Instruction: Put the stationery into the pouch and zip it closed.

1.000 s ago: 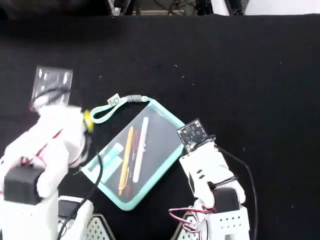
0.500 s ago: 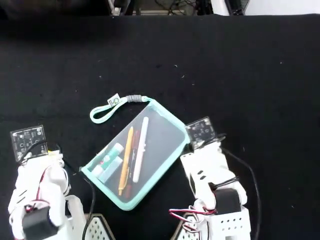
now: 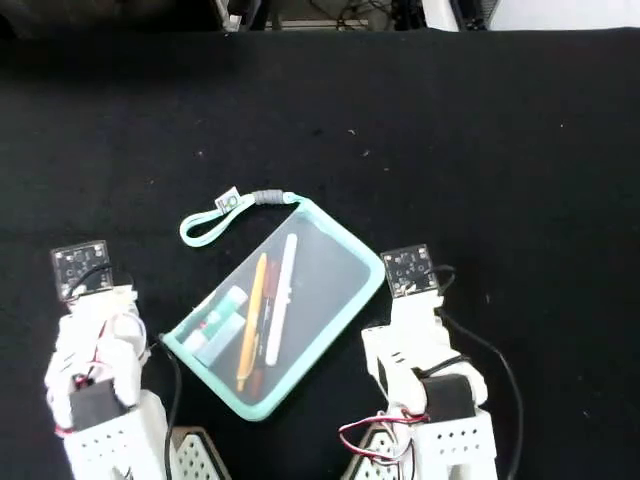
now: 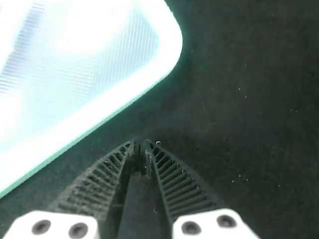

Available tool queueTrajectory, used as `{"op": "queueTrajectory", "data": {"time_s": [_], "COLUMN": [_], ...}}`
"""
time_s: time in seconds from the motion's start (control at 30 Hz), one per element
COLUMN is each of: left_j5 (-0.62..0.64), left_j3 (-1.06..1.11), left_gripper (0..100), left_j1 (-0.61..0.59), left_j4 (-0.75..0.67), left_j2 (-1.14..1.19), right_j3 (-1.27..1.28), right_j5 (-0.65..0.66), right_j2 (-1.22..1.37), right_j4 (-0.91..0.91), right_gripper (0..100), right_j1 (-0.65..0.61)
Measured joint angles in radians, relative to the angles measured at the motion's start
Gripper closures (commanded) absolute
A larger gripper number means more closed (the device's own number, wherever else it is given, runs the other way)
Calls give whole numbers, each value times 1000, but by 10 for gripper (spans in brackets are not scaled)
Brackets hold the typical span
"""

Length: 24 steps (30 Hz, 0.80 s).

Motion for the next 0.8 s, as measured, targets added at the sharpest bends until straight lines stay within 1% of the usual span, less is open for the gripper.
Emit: {"op": "queueTrajectory", "data": {"time_s": [0.07,0.13,0.23,0.33,0.4,0.5,0.7,0.8], "left_j5": [-2,2,2,-2,-3,2,2,2], "left_j3": [3,3,6,9,9,9,9,9], "left_gripper": [967,967,970,970,970,970,970,970], "left_j1": [2,21,137,285,338,338,213,183], "left_j4": [29,103,172,183,187,187,189,189], "left_j2": [0,3,5,5,2,3,5,5], "right_j3": [0,0,0,0,0,0,0,0], "right_j5": [0,0,0,0,0,0,0,0], "right_j2": [0,0,0,0,0,0,0,0], "right_j4": [0,0,0,0,0,0,0,0], "right_gripper": [985,985,985,985,985,985,985,985], "right_j1": [0,0,0,0,0,0,0,0]}}
